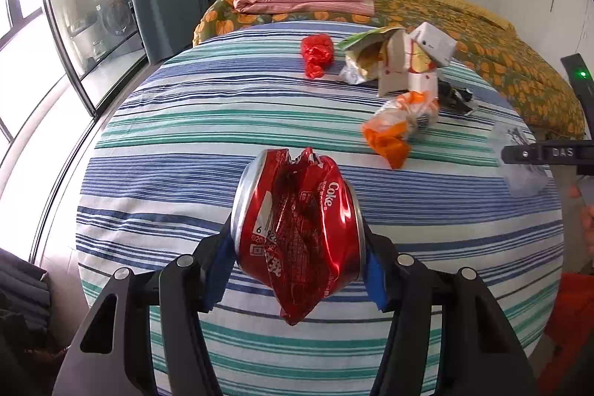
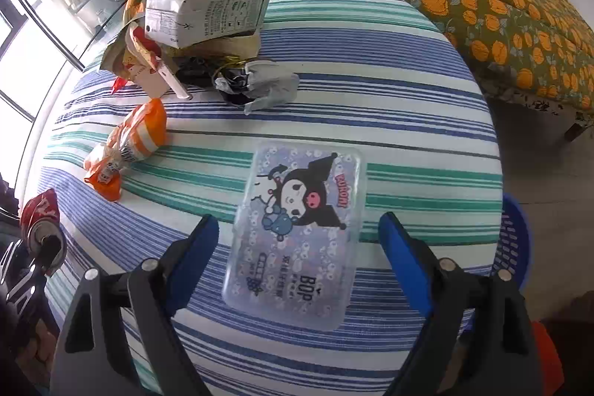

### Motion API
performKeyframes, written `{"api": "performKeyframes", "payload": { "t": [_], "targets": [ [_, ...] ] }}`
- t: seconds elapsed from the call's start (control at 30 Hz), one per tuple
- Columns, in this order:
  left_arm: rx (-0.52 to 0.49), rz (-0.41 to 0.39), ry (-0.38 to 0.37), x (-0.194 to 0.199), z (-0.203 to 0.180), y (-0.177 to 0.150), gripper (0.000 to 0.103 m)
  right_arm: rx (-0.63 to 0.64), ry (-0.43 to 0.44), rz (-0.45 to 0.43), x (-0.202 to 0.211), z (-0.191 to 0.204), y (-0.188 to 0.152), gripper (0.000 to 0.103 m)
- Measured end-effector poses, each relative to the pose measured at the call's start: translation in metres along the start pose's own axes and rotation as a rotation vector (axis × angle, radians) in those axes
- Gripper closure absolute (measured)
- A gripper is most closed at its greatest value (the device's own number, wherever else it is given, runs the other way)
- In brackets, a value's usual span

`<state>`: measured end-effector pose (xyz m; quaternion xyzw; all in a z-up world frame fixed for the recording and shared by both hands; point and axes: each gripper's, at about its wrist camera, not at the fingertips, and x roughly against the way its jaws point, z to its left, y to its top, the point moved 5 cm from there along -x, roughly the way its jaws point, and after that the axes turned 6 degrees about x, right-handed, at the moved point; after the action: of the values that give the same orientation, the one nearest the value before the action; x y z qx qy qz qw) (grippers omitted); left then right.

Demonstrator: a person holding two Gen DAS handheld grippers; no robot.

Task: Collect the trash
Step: 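Carry the can and box over the wastebasket and open both tools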

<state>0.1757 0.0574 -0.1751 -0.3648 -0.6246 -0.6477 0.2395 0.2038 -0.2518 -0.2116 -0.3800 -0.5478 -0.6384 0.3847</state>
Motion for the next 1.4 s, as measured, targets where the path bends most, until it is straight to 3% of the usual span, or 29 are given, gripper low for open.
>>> {"api": "performKeyframes", "payload": {
  "t": [0.03, 0.23, 0.37, 0.57, 0.73, 0.93, 1.27, 1.33, 1.4],
  "targets": [
    [-0.006, -0.005, -0.01, 0.004, -0.007, -0.001, 0.045, 0.007, 0.004, -0.009, 0.001, -0.001, 0.0, 0.038],
    [-0.062, -0.019, -0.118, 0.025, -0.075, 0.0, 0.045, -0.001, 0.08, -0.108, 0.035, -0.028, -0.013, 0.039],
    [-0.122, -0.018, -0.209, 0.037, -0.139, 0.0, 0.045, -0.039, 0.147, -0.176, 0.071, -0.069, -0.031, 0.039],
    [-0.205, 0.019, -0.378, 0.047, -0.256, -0.009, 0.045, -0.124, 0.078, -0.225, 0.105, -0.165, -0.07, 0.039],
    [-0.284, 0.057, -0.448, 0.04, -0.348, -0.027, 0.045, -0.203, 0.025, -0.21, 0.097, -0.242, -0.095, 0.038],
    [-0.346, 0.126, -0.452, -0.003, -0.435, -0.057, 0.044, -0.253, 0.009, -0.196, 0.071, -0.301, -0.115, 0.038],
    [-0.373, 0.224, -0.412, -0.094, -0.498, -0.083, 0.042, -0.314, 0.049, -0.167, 0.032, -0.346, -0.124, 0.037],
    [-0.384, 0.233, -0.384, -0.108, -0.502, -0.086, 0.026, -0.331, 0.05, -0.166, 0.026, -0.353, -0.124, 0.028],
    [-0.375, 0.225, -0.366, -0.115, -0.505, -0.082, 0.023, -0.36, 0.043, -0.179, 0.029, -0.359, -0.125, 0.027]
  ]
}}
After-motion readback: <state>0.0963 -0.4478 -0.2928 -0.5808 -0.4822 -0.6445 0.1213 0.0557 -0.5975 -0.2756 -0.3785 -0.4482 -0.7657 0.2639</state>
